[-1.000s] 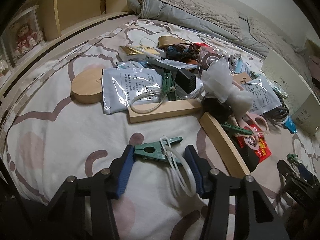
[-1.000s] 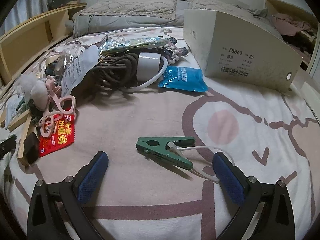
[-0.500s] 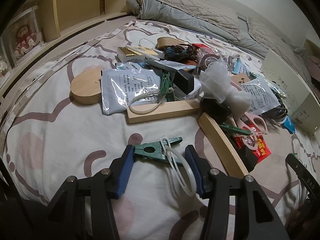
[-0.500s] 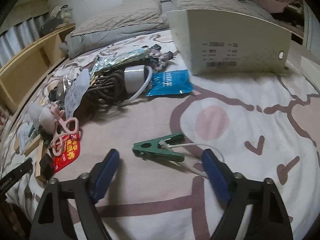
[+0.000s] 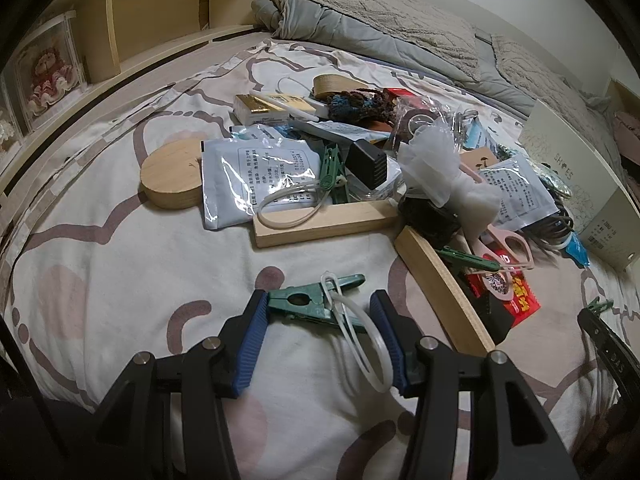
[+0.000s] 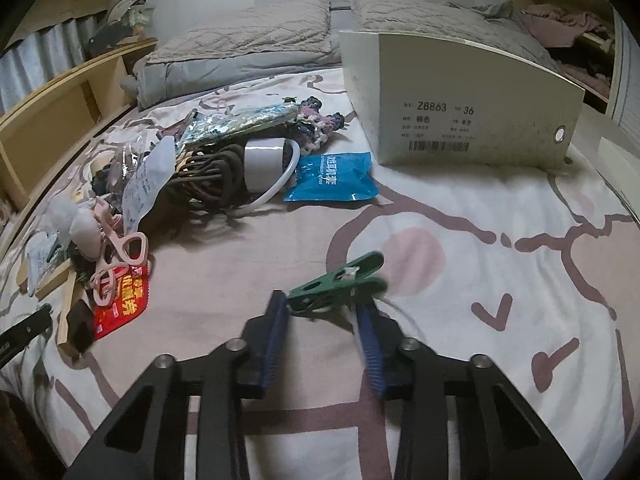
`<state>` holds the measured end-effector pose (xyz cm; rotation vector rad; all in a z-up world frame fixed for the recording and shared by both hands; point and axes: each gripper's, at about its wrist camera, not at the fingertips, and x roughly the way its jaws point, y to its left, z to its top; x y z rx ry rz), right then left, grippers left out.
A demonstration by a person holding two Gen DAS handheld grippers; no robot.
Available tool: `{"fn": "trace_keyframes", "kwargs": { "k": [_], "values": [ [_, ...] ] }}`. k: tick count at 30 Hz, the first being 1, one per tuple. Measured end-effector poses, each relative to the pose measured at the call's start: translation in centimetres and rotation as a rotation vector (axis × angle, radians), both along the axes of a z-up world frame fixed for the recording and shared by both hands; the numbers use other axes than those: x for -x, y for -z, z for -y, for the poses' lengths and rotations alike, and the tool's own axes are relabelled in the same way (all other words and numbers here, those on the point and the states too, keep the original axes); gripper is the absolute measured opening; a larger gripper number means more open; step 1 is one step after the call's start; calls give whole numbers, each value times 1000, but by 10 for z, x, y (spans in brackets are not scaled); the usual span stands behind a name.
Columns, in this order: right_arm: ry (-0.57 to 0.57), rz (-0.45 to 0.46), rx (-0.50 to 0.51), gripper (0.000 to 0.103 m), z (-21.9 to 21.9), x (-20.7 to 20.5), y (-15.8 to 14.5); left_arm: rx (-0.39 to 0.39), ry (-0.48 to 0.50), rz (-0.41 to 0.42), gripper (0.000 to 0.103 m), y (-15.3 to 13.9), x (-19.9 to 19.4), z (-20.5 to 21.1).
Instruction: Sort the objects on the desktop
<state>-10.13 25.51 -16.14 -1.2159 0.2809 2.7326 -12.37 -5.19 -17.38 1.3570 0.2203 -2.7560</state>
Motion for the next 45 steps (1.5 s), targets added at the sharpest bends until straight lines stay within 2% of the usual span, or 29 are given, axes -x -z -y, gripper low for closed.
{"fn": "trace_keyframes", "kwargs": {
  "k": [1, 3, 7, 11, 12, 13, 14, 16, 20, 26, 36, 38, 45],
  "values": [
    [-1, 0, 1, 21, 0, -1, 0, 0, 0, 0, 52, 0, 0, 0],
    [-1, -1, 6, 18, -2, -3, -1, 1, 0, 0, 52, 0, 0, 0],
    [-18, -4, 12, 17, -1, -4, -1, 0, 0, 0, 52, 0, 0, 0],
    [-74, -1, 70, 19, -5, -8, -1, 4, 0, 2, 52, 0, 1, 0],
    [-82, 1, 75, 23, -5, -9, -2, 7, 0, 3, 52, 1, 1, -1],
    [-94, 4, 77, 35, -6, -11, -3, 10, 0, 4, 52, 1, 1, -1],
    [-99, 3, 77, 63, -6, -12, -4, 11, 0, 4, 52, 1, 1, -1],
    [-108, -24, 78, 90, -8, -18, -9, 9, 0, 3, 52, 1, 1, -1],
    [-174, -54, 52, 90, -8, -23, -21, 9, -1, 5, 52, 1, 1, -2],
    [-174, -78, 56, 90, -13, -20, -34, -2, -1, 5, 52, 2, 1, 0],
    [-165, 7, -44, 89, -10, 6, -13, -15, 3, 5, 52, 2, 3, 2],
    [-155, 19, -42, 80, -11, 9, -10, -14, 3, 5, 52, 2, 4, 2],
    [-148, 60, -76, 61, -9, 14, -1, -17, 3, 3, 52, 2, 4, 2]
  ]
}}
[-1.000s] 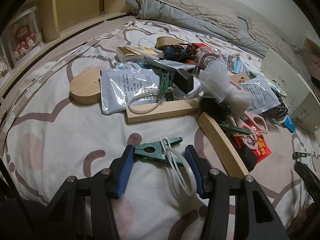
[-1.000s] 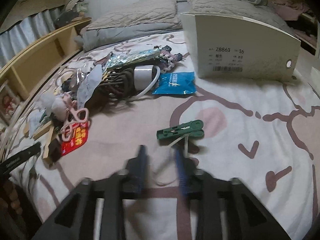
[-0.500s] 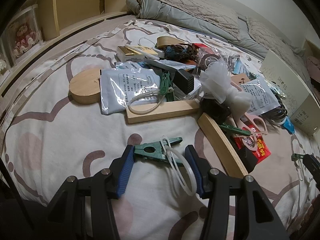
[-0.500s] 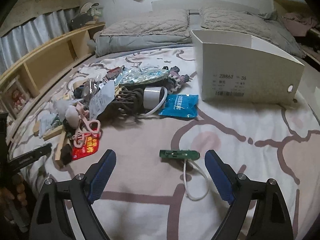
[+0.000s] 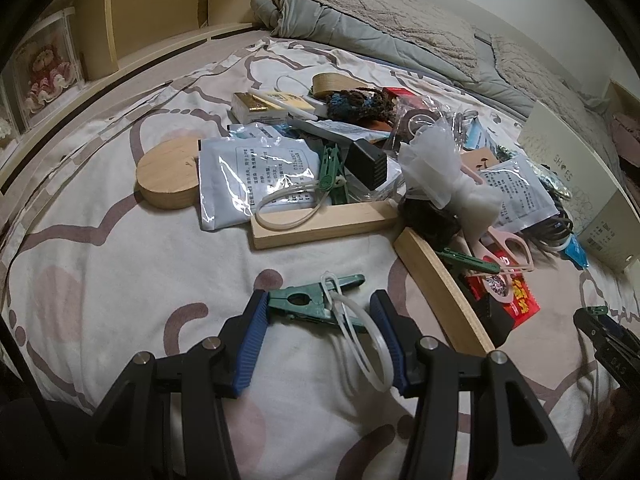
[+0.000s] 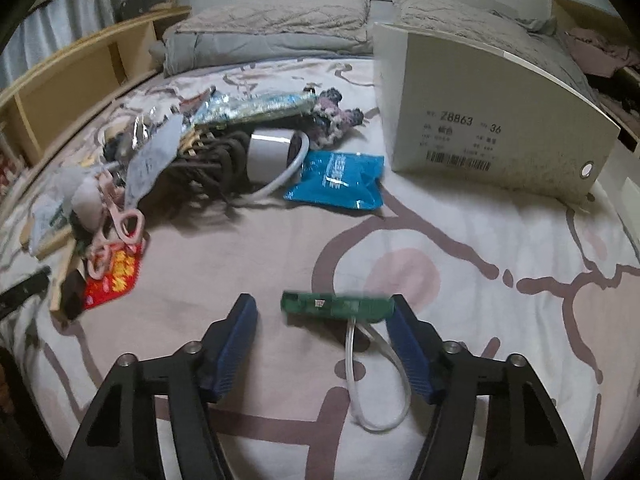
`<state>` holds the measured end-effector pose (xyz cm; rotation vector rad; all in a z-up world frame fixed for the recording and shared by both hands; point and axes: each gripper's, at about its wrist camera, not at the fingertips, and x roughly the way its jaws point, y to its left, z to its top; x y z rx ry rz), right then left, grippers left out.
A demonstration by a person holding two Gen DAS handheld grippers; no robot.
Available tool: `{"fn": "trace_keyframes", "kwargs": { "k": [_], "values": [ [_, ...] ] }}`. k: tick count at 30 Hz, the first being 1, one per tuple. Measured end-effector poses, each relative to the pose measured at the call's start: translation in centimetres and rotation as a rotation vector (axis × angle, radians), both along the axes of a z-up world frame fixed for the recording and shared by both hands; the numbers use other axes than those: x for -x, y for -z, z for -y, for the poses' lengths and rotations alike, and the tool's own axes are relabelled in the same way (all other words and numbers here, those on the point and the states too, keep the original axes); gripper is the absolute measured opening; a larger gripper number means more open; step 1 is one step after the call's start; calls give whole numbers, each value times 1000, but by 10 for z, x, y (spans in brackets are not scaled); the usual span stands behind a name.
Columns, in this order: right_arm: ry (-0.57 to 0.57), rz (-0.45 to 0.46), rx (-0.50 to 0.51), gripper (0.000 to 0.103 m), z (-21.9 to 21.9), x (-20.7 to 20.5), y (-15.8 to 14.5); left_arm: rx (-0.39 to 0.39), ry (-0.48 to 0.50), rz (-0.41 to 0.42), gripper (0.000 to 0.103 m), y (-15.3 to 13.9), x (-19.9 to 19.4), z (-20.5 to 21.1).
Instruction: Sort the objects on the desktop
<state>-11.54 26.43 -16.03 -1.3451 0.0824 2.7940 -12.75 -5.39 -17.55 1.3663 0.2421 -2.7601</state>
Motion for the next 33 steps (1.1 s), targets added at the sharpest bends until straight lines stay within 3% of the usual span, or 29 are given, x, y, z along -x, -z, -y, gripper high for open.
{"fn": "trace_keyframes", "kwargs": {
  "k": [1, 33],
  "values": [
    [-2, -3, 0, 52, 1, 0, 0, -1, 0, 0, 52, 0, 0, 0],
    [28, -61, 84, 52, -16, -15, -23, -35, 14, -70, 52, -14, -9, 0]
  ]
}}
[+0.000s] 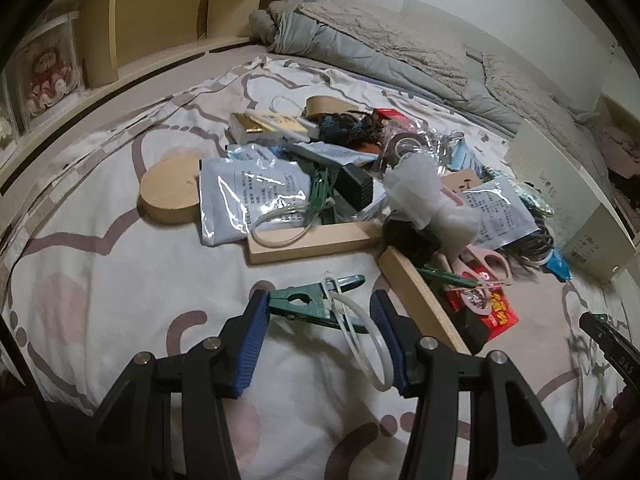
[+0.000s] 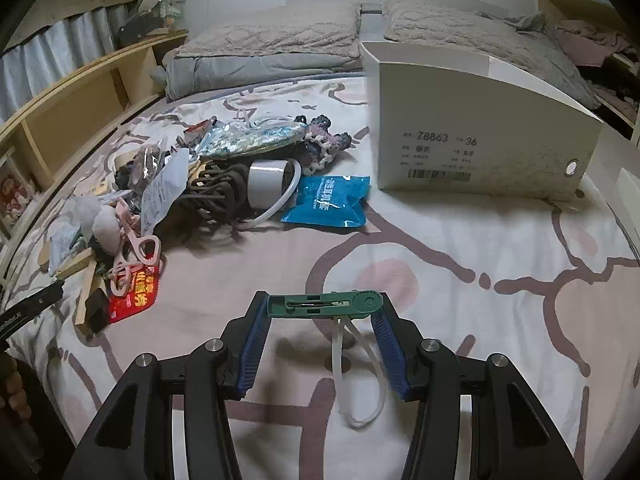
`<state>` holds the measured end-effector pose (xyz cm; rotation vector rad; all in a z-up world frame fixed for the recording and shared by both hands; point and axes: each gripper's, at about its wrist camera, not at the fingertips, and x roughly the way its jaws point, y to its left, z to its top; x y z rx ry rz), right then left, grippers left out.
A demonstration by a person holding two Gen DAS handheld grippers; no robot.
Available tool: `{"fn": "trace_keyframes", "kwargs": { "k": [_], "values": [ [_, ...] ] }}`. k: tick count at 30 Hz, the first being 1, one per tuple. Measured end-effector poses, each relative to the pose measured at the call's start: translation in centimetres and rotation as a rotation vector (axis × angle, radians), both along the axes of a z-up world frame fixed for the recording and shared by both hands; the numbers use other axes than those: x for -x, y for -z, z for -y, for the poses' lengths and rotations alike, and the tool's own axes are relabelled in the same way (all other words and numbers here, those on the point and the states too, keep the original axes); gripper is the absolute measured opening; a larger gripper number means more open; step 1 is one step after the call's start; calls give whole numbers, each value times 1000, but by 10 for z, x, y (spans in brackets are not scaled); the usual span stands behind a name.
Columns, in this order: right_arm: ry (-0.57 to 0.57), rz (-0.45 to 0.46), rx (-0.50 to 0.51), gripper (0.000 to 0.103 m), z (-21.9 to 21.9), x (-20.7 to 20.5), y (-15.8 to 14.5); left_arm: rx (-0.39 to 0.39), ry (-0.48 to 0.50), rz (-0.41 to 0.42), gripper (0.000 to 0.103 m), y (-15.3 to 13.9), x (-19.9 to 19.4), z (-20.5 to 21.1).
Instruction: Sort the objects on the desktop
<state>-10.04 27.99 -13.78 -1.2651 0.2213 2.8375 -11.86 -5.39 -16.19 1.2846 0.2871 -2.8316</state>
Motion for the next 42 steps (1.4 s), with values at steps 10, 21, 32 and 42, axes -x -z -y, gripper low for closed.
{"fn": "trace_keyframes", "kwargs": {
  "k": [10, 21, 32, 42],
  "values": [
    [-40, -40, -9, 52, -4, -11, -8, 36, 43, -70, 52, -18, -6, -14],
    [-35, -77, -3, 52, -15, -17, -18, 35, 127, -133, 52, -43, -4, -46],
    [-15, -110, -29, 52, -38, -27, -24, 35, 243, -190, 52, -67, 0, -109],
    [44, -132, -31, 52, -82, -36, -28, 33, 345, -232, 52, -84, 6, -167]
  ]
}}
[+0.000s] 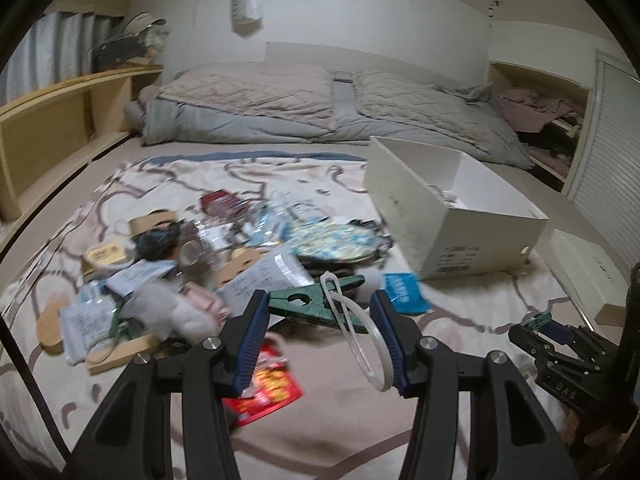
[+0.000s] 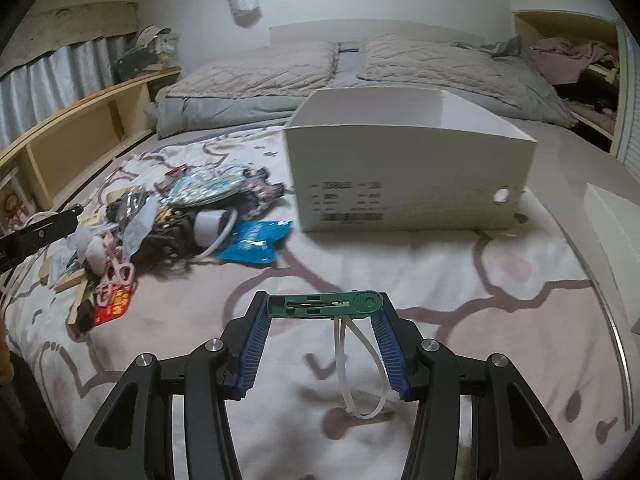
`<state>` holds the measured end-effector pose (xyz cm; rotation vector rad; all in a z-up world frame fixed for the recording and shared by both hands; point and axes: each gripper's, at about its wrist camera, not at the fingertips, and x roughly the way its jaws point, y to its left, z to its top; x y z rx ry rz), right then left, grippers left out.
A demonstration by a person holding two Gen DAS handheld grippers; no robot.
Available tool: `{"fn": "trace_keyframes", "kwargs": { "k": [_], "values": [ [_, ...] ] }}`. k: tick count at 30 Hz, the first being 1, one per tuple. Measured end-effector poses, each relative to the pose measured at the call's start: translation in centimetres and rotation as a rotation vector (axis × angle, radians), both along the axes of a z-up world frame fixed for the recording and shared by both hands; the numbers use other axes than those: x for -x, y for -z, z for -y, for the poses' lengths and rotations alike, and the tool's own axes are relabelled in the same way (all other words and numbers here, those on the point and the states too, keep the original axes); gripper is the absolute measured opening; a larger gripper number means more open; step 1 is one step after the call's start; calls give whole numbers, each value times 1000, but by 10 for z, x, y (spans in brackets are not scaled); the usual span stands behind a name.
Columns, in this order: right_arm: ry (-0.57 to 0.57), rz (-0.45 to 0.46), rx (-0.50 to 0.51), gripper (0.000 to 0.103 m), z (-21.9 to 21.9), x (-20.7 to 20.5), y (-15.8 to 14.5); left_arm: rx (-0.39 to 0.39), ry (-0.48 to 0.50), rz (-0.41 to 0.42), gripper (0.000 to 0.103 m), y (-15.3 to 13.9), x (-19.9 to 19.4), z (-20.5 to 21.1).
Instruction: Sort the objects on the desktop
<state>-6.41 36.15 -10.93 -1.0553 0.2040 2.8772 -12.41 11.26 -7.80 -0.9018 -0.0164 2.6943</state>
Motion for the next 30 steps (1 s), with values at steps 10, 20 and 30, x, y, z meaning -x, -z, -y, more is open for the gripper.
{"fn": "trace_keyframes", "kwargs": {
  "k": [10, 20, 30],
  "values": [
    [66, -21, -46, 52, -45, -12, -7, -18, 87, -12, 52, -9, 6, -54],
    [120, -41, -29, 52, -81, -15, -10, -44, 155, -13, 52, -18, 23, -99],
    [134, -93, -2, 52, -102, -5, -21, -61, 202, -41, 52, -31, 42, -125]
  ]
}}
